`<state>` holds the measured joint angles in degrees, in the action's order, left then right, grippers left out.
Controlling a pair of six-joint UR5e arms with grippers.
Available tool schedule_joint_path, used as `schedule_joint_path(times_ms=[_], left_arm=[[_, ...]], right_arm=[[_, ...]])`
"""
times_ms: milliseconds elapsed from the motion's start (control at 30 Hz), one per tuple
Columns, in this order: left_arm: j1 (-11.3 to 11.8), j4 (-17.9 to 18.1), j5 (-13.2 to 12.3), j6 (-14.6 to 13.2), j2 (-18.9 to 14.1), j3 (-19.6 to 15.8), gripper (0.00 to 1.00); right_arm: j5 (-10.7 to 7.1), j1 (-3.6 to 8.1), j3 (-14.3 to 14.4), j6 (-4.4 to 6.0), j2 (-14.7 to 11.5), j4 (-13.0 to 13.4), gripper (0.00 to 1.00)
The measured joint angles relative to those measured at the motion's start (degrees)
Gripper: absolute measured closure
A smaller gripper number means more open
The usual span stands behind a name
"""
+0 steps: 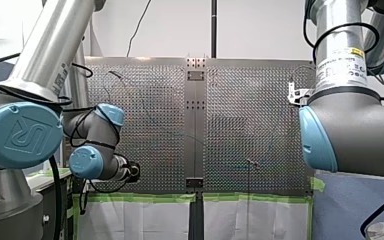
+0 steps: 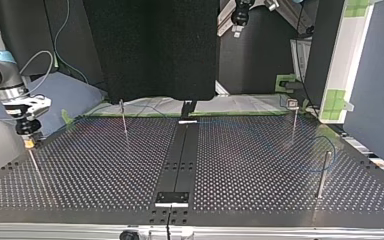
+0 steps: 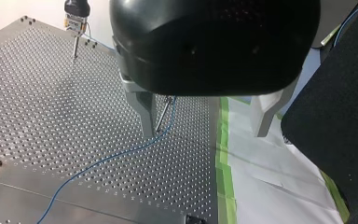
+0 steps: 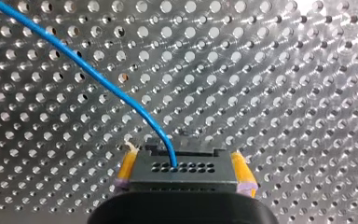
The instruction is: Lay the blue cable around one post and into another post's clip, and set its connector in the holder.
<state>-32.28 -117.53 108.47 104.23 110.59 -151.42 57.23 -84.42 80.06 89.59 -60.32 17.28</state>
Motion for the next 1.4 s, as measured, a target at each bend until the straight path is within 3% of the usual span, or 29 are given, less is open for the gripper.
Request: schedule_joint_path(times_ms=[333, 700, 1400], left_arm=[[-0.1, -0.2, 0.0, 0.0, 0.0, 0.1, 0.0], [0.0, -0.2, 0.0, -0.1, 0.0, 0.1, 0.0], [0.0, -0.4, 0.0, -0.1, 0.0, 0.2, 0.0]], right_arm=[[-0.83, 0.53, 0.0, 0.24, 0.7, 0.6, 0.98], [-2.68, 0.61, -0.1, 0.84, 2.3, 3.2, 0.98], [-3.0, 0.48, -1.3, 1.31, 2.3, 3.2, 0.98]])
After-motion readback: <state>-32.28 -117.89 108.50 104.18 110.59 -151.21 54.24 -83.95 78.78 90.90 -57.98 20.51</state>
